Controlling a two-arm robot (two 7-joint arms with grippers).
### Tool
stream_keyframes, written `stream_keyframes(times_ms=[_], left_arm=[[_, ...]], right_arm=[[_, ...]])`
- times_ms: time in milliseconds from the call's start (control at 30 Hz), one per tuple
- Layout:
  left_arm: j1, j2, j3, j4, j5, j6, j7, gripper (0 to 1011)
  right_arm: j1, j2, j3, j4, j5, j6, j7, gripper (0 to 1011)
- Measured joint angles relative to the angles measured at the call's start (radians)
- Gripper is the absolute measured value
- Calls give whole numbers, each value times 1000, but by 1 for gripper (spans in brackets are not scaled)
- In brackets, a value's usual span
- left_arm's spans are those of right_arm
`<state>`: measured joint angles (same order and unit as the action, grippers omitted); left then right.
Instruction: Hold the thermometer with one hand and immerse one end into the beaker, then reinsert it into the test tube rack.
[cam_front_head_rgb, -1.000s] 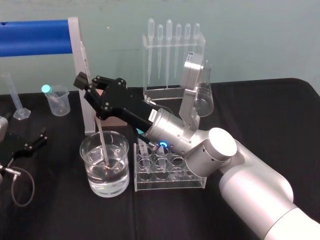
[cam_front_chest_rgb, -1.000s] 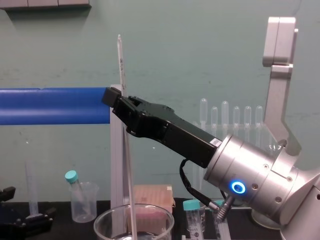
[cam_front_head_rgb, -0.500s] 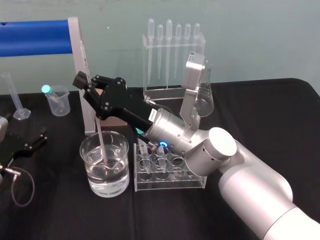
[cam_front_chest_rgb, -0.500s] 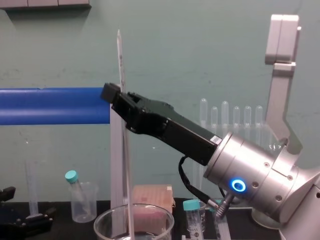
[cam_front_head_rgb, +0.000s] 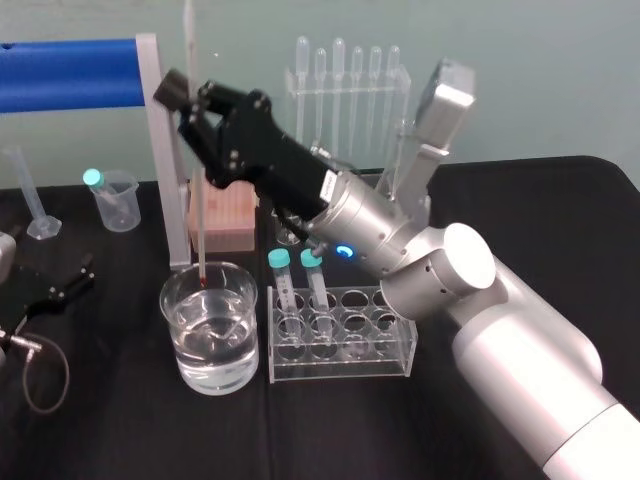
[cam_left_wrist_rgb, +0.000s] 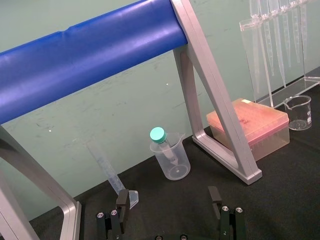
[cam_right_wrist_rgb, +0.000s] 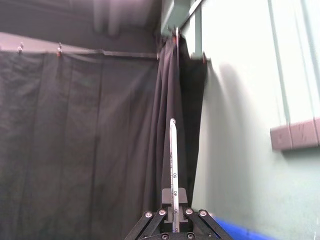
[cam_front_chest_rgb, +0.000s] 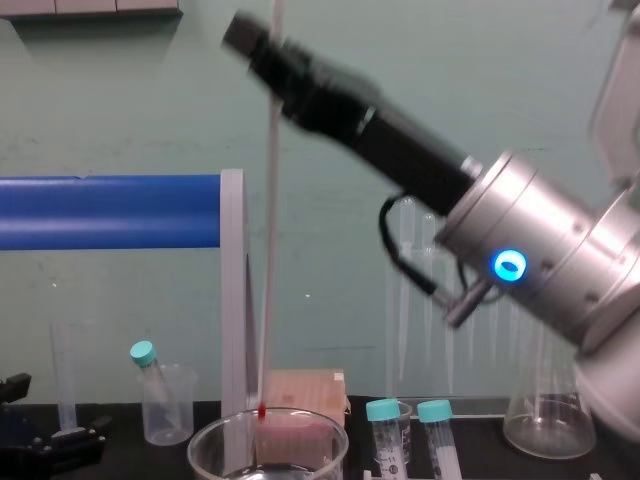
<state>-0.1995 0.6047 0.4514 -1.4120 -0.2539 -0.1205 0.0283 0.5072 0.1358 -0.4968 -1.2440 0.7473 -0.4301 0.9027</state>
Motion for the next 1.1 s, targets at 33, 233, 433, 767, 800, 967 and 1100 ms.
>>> stream_keyframes(times_ms=[33,233,433,767,800,967,1100], left_arm=[[0,0,0,0,0,0,0,1008],[0,0,0,0,0,0,0,1008],[0,0,0,0,0,0,0,1008],[0,0,0,0,0,0,0,1008],[0,0,0,0,0,0,0,1008],[0,0,0,0,0,0,0,1008],[0,0,0,0,0,0,0,1008]], right_arm=[[0,1,4,-8,7,-4,0,55],[1,8,39,-67,69,-29,21,55],[-19,43,83,-156,80,-47,-16,55],[-139,158,174,-350,-7,-26,-189,56],[-149,165,180,-361,-12,-23,-200,55],[-236,210,234,-446,-47,-3,-272,56],[-307,231,277,-495,-73,10,-323,55]])
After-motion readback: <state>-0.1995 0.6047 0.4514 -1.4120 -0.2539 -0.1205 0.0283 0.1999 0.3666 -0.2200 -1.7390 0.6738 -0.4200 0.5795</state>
